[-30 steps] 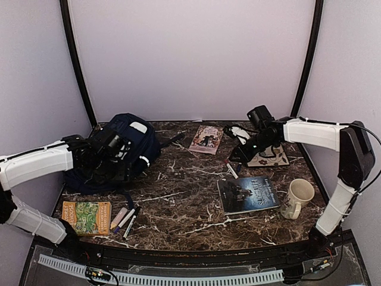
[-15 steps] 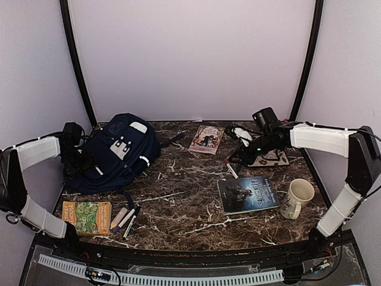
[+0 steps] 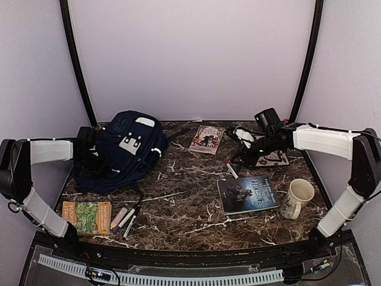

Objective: Pack the student bag
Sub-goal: Adjust the student bag at the center of the board.

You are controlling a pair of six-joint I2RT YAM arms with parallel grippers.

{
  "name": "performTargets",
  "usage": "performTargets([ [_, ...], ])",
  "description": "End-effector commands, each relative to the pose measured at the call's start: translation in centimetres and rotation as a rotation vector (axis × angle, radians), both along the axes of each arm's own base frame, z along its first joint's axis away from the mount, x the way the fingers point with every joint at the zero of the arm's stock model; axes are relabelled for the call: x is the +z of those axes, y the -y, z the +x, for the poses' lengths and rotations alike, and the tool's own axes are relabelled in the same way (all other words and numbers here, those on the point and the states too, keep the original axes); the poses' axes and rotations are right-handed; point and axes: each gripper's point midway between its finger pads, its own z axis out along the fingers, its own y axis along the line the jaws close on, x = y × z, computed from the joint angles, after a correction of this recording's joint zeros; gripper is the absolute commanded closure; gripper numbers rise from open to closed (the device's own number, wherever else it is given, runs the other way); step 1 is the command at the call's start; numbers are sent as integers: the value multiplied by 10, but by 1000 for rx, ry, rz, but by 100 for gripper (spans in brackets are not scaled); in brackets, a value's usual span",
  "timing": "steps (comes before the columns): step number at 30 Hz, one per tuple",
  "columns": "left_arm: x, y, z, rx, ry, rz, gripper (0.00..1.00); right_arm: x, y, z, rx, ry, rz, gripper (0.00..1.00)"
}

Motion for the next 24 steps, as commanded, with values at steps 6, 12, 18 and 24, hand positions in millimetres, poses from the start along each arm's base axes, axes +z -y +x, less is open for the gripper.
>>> performTargets([
  [6, 0, 130, -4, -290, 53, -168, 69, -6, -2, 3, 13, 1, -9, 67],
  [12, 23, 189, -21, -578, 49, -174, 57, -18, -5, 2, 28, -41, -9, 67],
  [18, 83, 164, -23, -688, 142, 39, 37, -18, -8, 0, 44, -50, -5, 67],
  [24, 79, 67, 1, -390, 79, 160, 28, -16, -8, -1, 51, -46, 1, 66],
])
